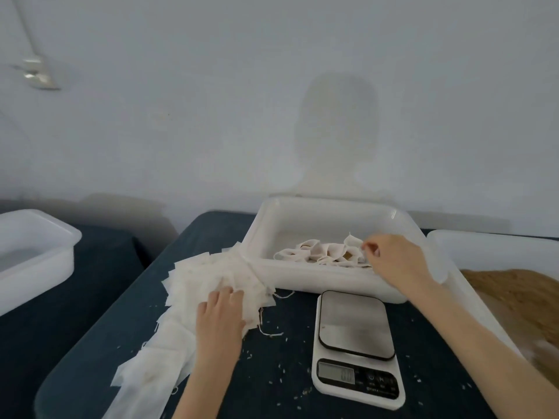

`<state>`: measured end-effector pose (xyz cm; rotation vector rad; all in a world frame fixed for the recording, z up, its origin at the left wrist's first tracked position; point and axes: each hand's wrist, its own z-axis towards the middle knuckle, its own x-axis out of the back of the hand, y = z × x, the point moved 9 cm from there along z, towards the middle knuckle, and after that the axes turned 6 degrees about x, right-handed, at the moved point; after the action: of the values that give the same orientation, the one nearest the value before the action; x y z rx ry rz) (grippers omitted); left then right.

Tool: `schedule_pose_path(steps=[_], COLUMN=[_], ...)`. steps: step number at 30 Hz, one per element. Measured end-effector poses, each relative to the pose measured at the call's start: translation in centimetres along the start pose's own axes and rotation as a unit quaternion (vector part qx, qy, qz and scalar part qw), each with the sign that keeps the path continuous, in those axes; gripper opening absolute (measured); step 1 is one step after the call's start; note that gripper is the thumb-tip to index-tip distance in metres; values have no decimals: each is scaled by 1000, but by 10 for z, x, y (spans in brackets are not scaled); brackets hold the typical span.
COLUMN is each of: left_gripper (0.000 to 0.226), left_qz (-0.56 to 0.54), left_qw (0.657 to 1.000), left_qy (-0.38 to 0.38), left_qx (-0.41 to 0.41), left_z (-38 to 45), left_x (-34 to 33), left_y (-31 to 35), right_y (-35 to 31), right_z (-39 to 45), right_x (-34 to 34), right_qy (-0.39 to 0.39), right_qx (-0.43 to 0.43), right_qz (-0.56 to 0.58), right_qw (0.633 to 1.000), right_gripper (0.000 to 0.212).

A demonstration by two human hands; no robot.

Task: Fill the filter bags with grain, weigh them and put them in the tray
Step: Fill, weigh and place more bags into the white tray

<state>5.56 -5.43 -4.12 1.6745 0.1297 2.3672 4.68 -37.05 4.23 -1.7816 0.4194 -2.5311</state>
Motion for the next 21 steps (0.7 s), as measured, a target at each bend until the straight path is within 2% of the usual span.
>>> schedule_pose_path(steps=[4,7,11,14,16,19,21], left_gripper=[51,46,54,57,54,44,44], left_qz=[18,-16,-32,-42,-65,-131,-153], left_qw=[998,994,986,976,969,960,958], left_qy=[14,48,79,103,109,112,110], left_qx=[-52,-93,-143,-189,-212,-221,-217], left_z=[2,3,-2,-9,-11,-10,-5], left_x=[2,11,23,36,40,45,46], left_y=[-14,-13,-4,8,19,34,41], right_y=[-48,-77,-101,-111,-119,-134,-136], right_z=[-34,-58,-74,-69,-63,-59,-60], right_x=[-2,-14,-53,-68,-74,-90,-100], right_qy=[4,-10,-100,-102,-111,-196,-240], right_qx=[75,114,107,107,99,59,33], right_qz=[50,97,221,273,342,443,462], right_qw=[996,989,964,950,928,873,853], right_gripper=[19,16,18,22,22,17,21])
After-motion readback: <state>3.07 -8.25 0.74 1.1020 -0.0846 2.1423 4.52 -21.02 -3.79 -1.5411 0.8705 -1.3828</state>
